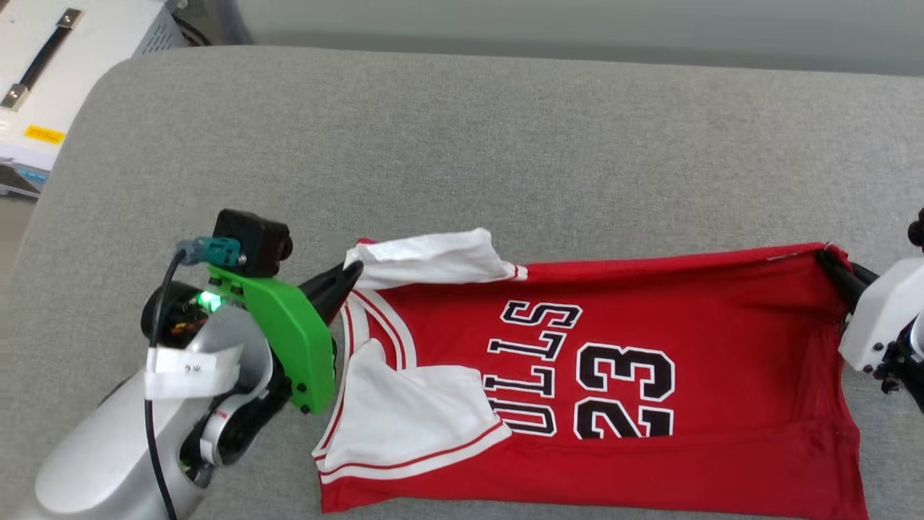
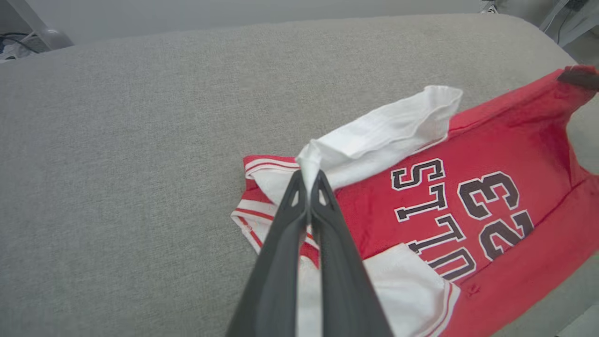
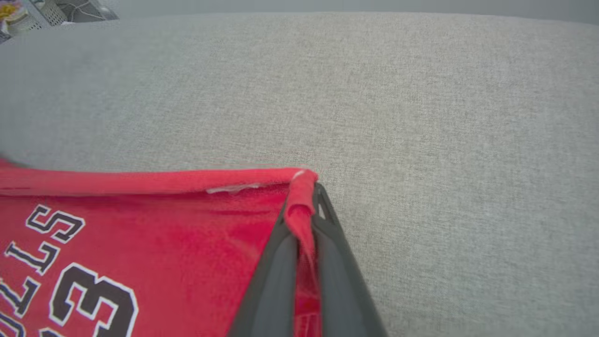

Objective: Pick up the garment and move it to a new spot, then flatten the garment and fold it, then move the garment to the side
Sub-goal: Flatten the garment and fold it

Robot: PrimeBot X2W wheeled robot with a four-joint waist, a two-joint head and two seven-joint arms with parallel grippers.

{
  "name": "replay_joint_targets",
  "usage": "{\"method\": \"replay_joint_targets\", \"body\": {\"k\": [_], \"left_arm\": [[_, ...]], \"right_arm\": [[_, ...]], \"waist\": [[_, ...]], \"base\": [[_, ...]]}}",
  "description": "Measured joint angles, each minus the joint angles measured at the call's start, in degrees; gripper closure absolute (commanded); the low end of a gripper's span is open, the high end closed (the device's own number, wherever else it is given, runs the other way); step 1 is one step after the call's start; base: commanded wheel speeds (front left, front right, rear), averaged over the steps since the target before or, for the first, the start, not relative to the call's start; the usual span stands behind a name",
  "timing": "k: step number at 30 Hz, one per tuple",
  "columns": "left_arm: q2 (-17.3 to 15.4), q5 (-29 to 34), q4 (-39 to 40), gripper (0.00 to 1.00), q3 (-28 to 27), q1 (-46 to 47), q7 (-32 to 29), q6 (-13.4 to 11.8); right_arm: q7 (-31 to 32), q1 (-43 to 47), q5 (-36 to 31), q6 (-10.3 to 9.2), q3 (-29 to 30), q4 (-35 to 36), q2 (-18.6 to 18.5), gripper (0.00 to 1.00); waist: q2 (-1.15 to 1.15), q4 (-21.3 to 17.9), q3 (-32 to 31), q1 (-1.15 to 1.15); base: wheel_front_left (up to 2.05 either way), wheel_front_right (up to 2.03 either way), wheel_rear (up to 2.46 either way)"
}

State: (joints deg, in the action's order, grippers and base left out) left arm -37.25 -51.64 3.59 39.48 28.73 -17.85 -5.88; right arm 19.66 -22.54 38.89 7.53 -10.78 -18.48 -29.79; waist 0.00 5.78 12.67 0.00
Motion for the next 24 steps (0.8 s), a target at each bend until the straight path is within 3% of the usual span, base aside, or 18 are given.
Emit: {"method": "replay_joint_targets", "body": {"k": [2,8,17,24], "left_arm": [[-0.5,-0.9,1.9,1.00,0.4,-5.4,0.9,-2.1],[-0.8,-1.4,2.2,1.00,2.5,-11.8,1.5,-3.8],[-0.3,-2.0,-1.7,1.00,4.3,-15.8,2.7,-4.2],[-0.1,-4.5,-2.1,1.00,2.9,-16.7,3.7,-3.9]], "right_arm": [[-1.6,5.2,3.2,0.00,0.9,1.4,0.0,1.00],[-1.5,12.2,7.5,-0.01,0.0,4.1,0.1,1.00],[-1.2,19.2,10.3,-0.01,-7.5,10.4,-8.7,1.00],[-2.1,19.3,10.2,-0.01,-10.6,10.6,-11.8,1.00]], "waist": [[0.00,0.5,-2.3,0.00],[0.00,0.8,-4.2,0.00],[0.00,0.7,-4.9,0.00],[0.00,0.9,-5.5,0.00]], "base": [[0.00,0.00,0.00],[0.00,0.00,0.00],[0.00,0.00,0.00],[0.00,0.00,0.00]]}}
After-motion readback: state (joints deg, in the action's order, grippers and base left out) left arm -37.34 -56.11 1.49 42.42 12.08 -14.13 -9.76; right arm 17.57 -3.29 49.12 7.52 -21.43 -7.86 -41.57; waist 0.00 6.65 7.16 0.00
